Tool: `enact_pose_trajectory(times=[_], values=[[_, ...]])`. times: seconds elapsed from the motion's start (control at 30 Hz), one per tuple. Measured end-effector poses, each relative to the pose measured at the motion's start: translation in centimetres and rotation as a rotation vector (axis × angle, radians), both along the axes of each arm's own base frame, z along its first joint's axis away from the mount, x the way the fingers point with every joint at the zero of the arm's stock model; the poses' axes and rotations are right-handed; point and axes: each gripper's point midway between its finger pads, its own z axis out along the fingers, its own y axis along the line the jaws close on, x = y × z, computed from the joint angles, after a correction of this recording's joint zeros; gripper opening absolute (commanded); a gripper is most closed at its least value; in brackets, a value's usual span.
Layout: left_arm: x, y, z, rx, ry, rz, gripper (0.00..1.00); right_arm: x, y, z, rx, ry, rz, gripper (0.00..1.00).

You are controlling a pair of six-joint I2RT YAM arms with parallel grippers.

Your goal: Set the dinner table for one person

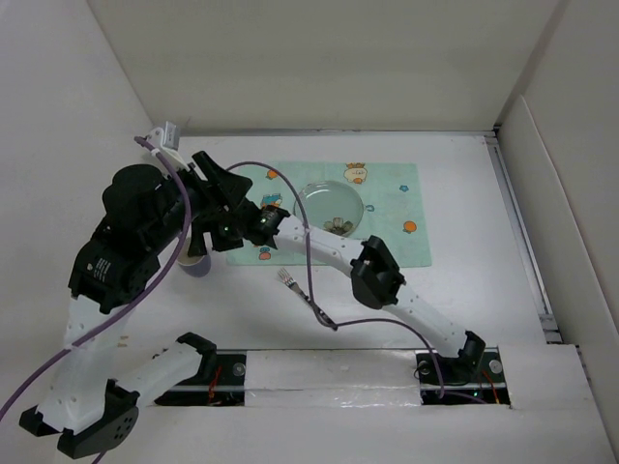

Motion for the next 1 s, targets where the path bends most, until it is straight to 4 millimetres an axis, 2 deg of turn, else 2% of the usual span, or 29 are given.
enact_pose_trajectory(times=[0.07,0.1,0.13,0.23,0.27,0.33,0.37,0.4,0.53,0.6,0.7,0.8,0.87,0.93,1.0], values=[[-0.3,0.1,-0.1,0.008,0.001,-0.008,0.49,-0.1,0.3,-1.5,-0.011,0.033,-0.013,0.85],[-0.4,0.1,-0.2,0.014,0.0,-0.01,0.49,-0.1,0.4,-2.0,-0.008,0.05,-0.026,0.76],[-0.5,0.2,-0.2,0.018,-0.003,-0.011,0.49,0.0,0.4,-2.8,-0.018,0.057,-0.028,0.76],[-1.0,0.4,-0.1,0.029,-0.014,-0.016,0.49,0.4,0.4,-3.7,-0.015,0.088,-0.058,0.48],[-1.1,0.4,0.0,0.032,-0.018,-0.017,0.49,0.5,0.5,-3.6,-0.008,0.09,-0.067,0.35],[-1.3,0.5,0.1,0.036,-0.026,-0.017,0.49,0.8,0.1,-3.5,-0.011,0.082,-0.09,0.19],[-1.3,0.5,0.1,0.037,-0.028,-0.018,0.49,0.9,-0.2,-3.6,-0.02,0.073,-0.098,0.06],[-1.3,0.6,0.1,0.038,-0.03,-0.016,0.49,0.8,-0.8,-4.1,-0.039,0.088,-0.115,0.02],[-1.2,0.8,0.2,0.043,-0.035,-0.005,0.49,0.7,-2.3,-4.7,-0.082,0.084,-0.15,0.0],[-0.9,1.0,0.1,0.05,-0.033,0.011,0.5,0.8,-3.2,-3.9,-0.093,0.071,-0.164,0.0],[-0.2,1.1,0.2,0.058,-0.035,0.032,0.5,1.7,-5.7,-1.0,-0.091,0.05,-0.193,0.0],[0.7,0.8,0.3,0.059,-0.038,0.039,0.5,4.5,-10.5,3.6,-0.068,0.01,-0.25,0.0],[1.3,0.4,0.3,0.055,-0.05,0.038,0.5,7.9,-15.3,7.3,-0.044,-0.038,-0.328,0.0],[2.2,0.0,-0.1,0.055,-0.053,0.037,0.5,12.3,-21.6,10.8,-0.028,-0.097,-0.441,0.0],[3.2,-0.6,-1.1,0.061,-0.038,0.029,0.5,17.1,-29.5,13.3,-0.038,-0.155,-0.588,0.0]])
